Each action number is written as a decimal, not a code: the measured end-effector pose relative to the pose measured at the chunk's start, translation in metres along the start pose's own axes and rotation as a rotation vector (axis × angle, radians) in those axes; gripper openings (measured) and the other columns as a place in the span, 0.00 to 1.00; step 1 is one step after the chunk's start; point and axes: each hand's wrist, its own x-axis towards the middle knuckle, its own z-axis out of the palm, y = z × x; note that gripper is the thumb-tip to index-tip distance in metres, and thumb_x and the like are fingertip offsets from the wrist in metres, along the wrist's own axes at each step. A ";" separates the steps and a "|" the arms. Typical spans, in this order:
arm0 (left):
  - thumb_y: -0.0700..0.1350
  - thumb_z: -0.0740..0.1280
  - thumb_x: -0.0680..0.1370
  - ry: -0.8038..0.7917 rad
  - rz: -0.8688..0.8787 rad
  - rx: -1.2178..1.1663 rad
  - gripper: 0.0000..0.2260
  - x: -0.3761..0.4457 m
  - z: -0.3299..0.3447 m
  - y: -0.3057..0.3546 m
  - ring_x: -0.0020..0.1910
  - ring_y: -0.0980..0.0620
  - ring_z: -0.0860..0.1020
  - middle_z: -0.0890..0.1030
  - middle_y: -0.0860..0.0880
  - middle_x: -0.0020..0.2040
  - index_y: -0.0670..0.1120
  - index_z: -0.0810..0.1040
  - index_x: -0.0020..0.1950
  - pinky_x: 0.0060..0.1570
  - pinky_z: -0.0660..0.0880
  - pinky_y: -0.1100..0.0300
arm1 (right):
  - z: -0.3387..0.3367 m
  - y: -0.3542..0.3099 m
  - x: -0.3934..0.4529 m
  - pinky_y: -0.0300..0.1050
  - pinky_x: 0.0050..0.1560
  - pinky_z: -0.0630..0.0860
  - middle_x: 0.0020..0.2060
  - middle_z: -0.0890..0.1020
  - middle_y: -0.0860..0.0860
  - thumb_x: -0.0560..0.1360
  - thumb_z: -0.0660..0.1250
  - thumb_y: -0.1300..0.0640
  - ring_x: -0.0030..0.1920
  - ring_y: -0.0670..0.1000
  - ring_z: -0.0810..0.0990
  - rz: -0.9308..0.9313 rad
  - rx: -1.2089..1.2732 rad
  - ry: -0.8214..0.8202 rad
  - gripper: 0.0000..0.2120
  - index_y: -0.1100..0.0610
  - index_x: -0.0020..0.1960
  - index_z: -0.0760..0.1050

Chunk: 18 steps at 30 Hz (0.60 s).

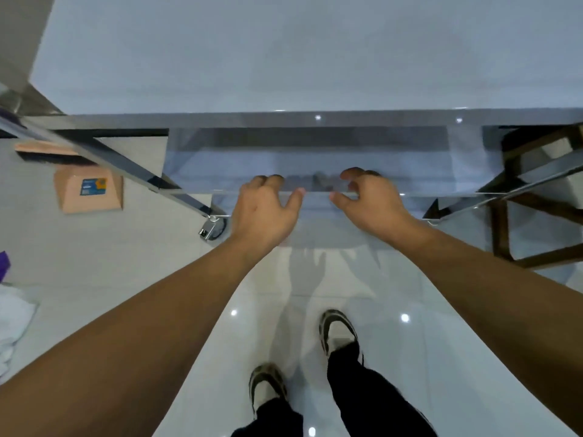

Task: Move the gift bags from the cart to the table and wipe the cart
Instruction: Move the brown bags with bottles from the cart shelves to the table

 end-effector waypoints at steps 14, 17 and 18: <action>0.58 0.66 0.80 0.277 0.247 -0.259 0.21 0.143 0.066 -0.021 0.66 0.44 0.71 0.76 0.46 0.65 0.49 0.75 0.69 0.66 0.69 0.52 | 0.024 0.004 0.126 0.52 0.64 0.71 0.68 0.72 0.56 0.76 0.70 0.45 0.66 0.61 0.71 -0.270 -0.198 0.424 0.27 0.52 0.72 0.69; 0.54 0.69 0.79 0.302 0.304 -0.404 0.21 0.151 0.072 -0.028 0.63 0.48 0.72 0.75 0.47 0.67 0.49 0.74 0.70 0.65 0.69 0.56 | 0.022 -0.006 0.136 0.56 0.68 0.70 0.76 0.59 0.56 0.75 0.73 0.49 0.72 0.62 0.65 -0.236 -0.202 0.522 0.37 0.50 0.78 0.58; 0.52 0.69 0.79 0.298 0.314 -0.458 0.20 0.152 0.071 -0.029 0.59 0.50 0.72 0.75 0.47 0.66 0.49 0.74 0.70 0.62 0.68 0.59 | 0.019 -0.013 0.139 0.58 0.70 0.70 0.79 0.54 0.56 0.75 0.73 0.49 0.74 0.63 0.63 -0.202 -0.222 0.574 0.42 0.50 0.80 0.52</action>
